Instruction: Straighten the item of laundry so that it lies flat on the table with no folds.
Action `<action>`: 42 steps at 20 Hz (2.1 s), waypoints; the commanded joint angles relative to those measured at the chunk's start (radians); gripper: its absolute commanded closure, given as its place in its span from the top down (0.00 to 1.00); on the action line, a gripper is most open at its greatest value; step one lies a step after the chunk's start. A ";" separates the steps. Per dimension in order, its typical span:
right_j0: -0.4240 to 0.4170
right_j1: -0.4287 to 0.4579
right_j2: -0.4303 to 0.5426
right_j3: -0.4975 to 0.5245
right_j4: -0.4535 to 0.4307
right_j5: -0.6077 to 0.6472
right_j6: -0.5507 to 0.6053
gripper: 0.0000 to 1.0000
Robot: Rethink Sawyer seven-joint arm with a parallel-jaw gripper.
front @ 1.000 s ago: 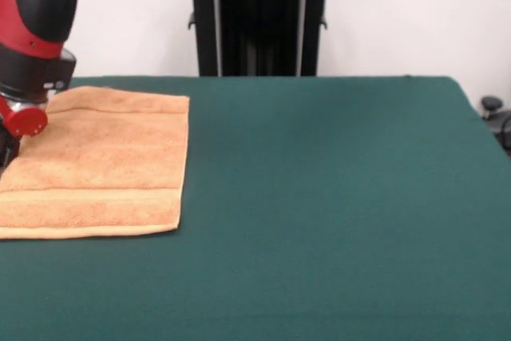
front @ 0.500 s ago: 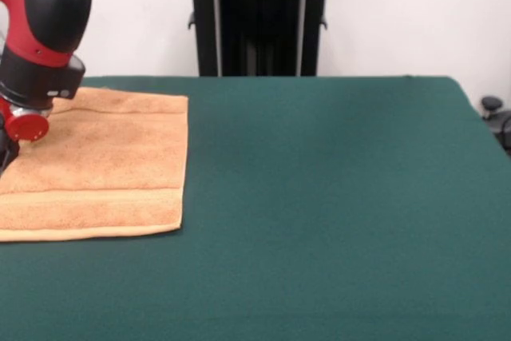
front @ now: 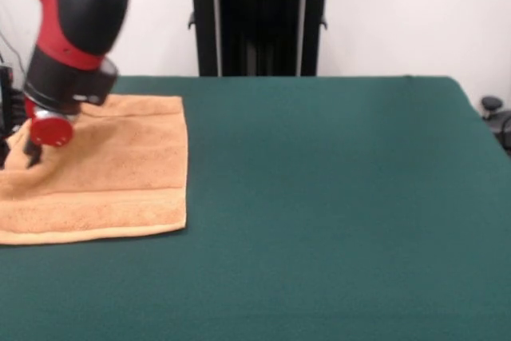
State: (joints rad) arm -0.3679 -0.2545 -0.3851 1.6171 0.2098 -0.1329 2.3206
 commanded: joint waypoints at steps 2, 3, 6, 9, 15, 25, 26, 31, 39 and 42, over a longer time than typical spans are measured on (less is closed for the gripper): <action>0.094 0.029 0.219 0.126 0.170 0.024 0.317 1.00; 0.102 0.030 0.215 0.126 0.185 0.029 0.317 1.00; 0.125 0.023 0.197 0.126 0.214 0.056 0.299 1.00; 0.119 0.021 0.206 0.126 0.221 0.054 0.282 1.00; 0.114 0.022 0.223 0.128 0.233 0.036 0.280 1.00; 0.243 0.072 0.230 0.127 0.448 -0.037 0.397 1.00; 0.259 0.072 0.226 0.127 0.480 -0.028 0.399 1.00; 0.335 0.088 0.199 0.115 0.630 0.005 0.387 1.00; 0.461 0.125 0.136 0.092 0.862 0.067 0.357 1.00; 0.473 0.118 0.139 0.098 0.902 0.077 0.342 1.00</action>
State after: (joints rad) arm 0.0200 -0.1916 -0.3769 1.6782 1.0014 -0.1877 2.3875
